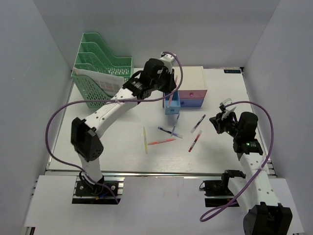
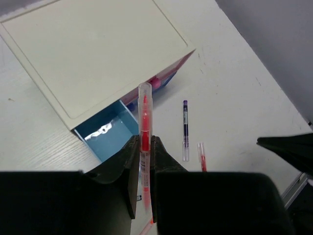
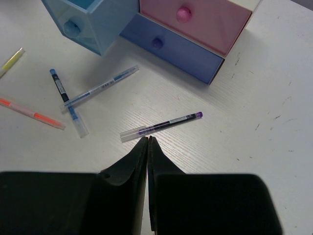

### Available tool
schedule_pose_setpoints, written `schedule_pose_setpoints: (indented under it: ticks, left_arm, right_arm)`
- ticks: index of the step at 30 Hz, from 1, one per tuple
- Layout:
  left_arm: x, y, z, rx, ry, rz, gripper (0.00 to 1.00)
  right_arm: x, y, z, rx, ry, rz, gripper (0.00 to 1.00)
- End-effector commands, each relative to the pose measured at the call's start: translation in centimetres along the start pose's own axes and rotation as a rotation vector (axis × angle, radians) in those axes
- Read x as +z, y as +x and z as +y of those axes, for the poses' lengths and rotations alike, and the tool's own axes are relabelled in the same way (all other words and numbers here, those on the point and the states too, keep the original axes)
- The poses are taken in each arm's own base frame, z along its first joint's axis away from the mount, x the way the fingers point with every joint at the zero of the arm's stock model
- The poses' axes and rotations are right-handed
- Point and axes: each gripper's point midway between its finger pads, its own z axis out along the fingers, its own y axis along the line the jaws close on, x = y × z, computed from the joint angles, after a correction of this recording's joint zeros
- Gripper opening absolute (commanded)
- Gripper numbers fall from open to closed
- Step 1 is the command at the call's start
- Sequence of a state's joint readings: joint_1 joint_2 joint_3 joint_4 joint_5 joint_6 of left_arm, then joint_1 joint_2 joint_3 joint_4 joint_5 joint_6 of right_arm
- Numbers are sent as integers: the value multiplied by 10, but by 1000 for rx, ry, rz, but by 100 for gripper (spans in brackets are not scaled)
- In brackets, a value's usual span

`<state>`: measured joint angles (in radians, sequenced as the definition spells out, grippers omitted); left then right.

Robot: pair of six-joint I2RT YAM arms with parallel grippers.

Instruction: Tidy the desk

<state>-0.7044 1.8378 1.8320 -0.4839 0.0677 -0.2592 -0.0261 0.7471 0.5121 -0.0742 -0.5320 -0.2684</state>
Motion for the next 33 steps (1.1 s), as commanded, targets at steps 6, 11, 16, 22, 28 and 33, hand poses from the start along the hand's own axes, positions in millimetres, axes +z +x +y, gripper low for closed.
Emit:
schedule_pose_setpoints:
  ticks: [6,11,16,22,28,33]
  left_arm:
    - [-56,-58,-9,-37,-36,-228,0]
    - [-62,-39,-28,-153,-2,31,0]
    - [-56,-2,-24,-225,11,202,0]
    - [-51,59,-19,-248,-44,404,0]
    - [-31,82,-8,-311,-64,494,0]
    - [-3,100,0,-337,-104,551,0]
  right_arm:
    - [1,-8,-3,-18,3,-31,8]
    - [1,-8,-2,-19,2,-32,8]
    - [1,-8,-1,-21,-4,-34,8]
    - [-1,-11,1,-25,-11,-42,8]
    - [-2,-15,6,-28,-30,-55,8]
    - [-5,-19,10,-36,-44,-72,9]
